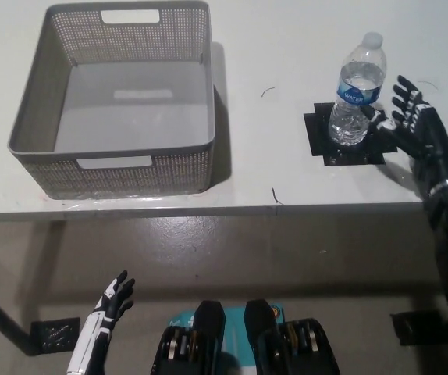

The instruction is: Use the right hand to pick up a water botttle and place it into a container on the left side

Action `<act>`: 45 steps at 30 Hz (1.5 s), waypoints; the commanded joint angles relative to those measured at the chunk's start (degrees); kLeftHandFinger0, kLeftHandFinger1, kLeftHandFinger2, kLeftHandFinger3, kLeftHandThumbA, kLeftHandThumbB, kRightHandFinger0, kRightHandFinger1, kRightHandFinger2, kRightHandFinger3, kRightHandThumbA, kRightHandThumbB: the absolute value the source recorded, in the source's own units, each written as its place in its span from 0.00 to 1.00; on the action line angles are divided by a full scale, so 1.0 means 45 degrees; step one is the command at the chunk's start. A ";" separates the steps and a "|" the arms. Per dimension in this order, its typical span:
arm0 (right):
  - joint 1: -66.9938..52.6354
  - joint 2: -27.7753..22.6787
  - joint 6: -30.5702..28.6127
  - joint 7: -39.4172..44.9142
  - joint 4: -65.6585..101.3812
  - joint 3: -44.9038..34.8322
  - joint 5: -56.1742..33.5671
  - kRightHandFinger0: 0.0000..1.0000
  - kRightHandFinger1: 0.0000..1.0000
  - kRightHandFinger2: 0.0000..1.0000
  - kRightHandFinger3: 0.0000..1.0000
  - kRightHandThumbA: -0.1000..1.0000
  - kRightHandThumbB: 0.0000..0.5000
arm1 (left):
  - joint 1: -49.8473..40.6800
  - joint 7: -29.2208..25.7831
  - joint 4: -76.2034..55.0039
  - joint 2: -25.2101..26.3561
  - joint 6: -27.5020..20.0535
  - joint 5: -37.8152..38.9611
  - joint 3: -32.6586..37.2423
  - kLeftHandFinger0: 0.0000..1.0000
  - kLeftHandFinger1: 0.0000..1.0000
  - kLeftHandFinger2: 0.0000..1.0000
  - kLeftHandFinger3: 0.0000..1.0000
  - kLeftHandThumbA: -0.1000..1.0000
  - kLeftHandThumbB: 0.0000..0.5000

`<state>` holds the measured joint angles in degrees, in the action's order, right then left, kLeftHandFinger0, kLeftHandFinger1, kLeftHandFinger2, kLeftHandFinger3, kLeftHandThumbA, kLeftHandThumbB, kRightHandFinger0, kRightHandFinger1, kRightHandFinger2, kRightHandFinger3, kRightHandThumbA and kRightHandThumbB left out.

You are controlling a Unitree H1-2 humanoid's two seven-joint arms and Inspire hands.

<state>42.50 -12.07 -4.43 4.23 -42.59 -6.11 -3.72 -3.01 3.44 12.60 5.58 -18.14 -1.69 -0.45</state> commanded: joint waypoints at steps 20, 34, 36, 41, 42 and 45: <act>0.5717 0.0067 -0.0972 -0.2561 -0.6288 0.1478 0.1556 1.00 1.00 1.00 1.00 0.52 0.89 | 0.0200 0.0407 -0.0072 0.0060 -0.0742 0.0101 0.0263 1.00 1.00 1.00 1.00 1.00 0.71; 0.6388 0.0362 -0.1721 -0.4940 -0.7623 0.0772 0.0990 0.00 0.21 0.71 0.64 0.00 0.27 | 0.0137 0.0541 -0.0085 0.0174 -0.0716 0.0420 0.0128 1.00 1.00 1.00 1.00 1.00 0.70; 0.6509 0.0499 -0.1738 -0.5048 -0.7485 0.0738 0.0957 0.00 0.28 0.72 0.75 0.00 0.23 | 0.0086 0.0593 -0.0018 0.0198 -0.0807 0.0483 0.0108 1.00 1.00 1.00 1.00 1.00 0.70; 0.7193 0.1049 -0.2284 -0.5096 -0.6325 0.1059 0.1271 0.00 0.30 0.71 0.75 0.00 0.24 | 0.0143 0.0534 0.0000 0.0178 -0.0719 0.0381 0.0110 1.00 1.00 1.00 1.00 1.00 0.71; 0.7314 0.1171 -0.2246 -0.5038 -0.6117 0.1079 0.1268 0.00 0.30 0.72 0.77 0.00 0.24 | 0.0151 0.0545 -0.0016 0.0167 -0.0696 0.0423 0.0104 1.00 1.00 1.00 1.00 1.00 0.71; 0.7624 0.1673 -0.2094 -0.5434 -0.5253 0.1301 0.1594 0.00 0.28 0.71 0.76 0.00 0.30 | 0.0138 0.0496 -0.0027 0.0141 -0.0633 0.0328 0.0119 1.00 1.00 1.00 1.00 1.00 0.71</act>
<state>69.23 -6.71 -9.75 -16.87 -72.09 -1.43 1.20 -2.58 5.47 13.42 5.71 -19.10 -0.54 0.01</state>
